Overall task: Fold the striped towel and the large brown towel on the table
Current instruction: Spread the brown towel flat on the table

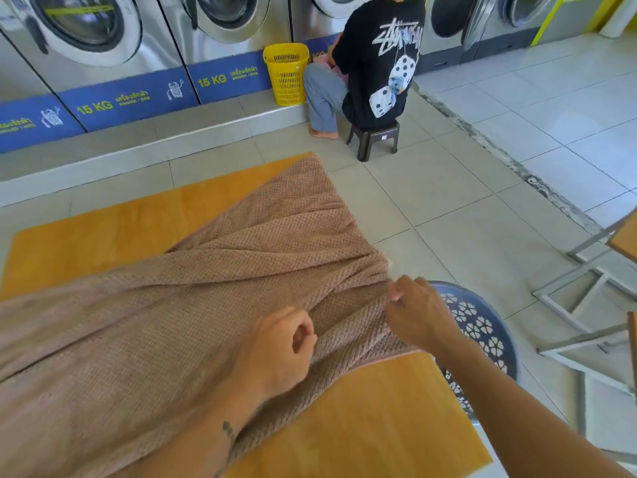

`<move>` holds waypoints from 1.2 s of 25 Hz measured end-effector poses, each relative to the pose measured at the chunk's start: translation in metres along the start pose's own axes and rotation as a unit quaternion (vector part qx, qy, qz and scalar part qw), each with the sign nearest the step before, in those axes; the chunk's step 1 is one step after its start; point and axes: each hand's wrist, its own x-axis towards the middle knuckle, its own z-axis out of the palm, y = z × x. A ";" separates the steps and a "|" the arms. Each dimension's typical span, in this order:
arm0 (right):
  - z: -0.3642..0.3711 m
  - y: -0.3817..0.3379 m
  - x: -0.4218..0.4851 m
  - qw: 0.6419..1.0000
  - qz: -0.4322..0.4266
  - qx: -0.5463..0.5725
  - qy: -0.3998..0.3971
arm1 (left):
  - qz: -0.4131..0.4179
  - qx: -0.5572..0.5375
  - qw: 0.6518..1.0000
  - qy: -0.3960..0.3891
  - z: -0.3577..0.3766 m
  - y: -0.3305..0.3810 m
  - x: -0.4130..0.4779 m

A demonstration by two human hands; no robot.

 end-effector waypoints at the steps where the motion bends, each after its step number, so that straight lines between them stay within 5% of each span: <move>1: 0.001 0.002 -0.014 1.000 -0.003 -0.001 -0.005 | 0.007 0.005 1.000 -0.029 0.004 0.001 -0.017; 4: 0.013 0.007 -0.063 0.997 -0.013 -0.060 -0.043 | -0.004 0.087 0.991 -0.102 0.017 0.006 -0.070; 9: 0.028 0.014 -0.109 0.981 0.012 -0.191 0.030 | -0.091 0.217 0.970 -0.069 0.020 0.002 -0.112; 14: -0.018 0.057 -0.126 0.956 0.038 -0.285 0.059 | -0.047 0.071 0.996 0.021 -0.001 0.018 -0.104; 17: -0.033 0.077 -0.133 0.945 0.122 -0.300 -0.045 | -0.025 0.014 0.999 -0.042 -0.003 0.040 -0.102; 21: -0.002 0.073 -0.148 0.981 -0.016 -0.155 -0.119 | -0.106 0.121 0.970 -0.182 0.034 0.036 -0.143; 25: -0.004 0.078 -0.144 0.984 -0.046 -0.151 -0.084 | -0.132 0.150 0.975 -0.102 0.060 0.046 -0.159; 30: -0.032 0.095 -0.125 0.941 -0.095 -0.237 -0.221 | -0.174 0.107 0.969 -0.139 0.064 0.073 -0.158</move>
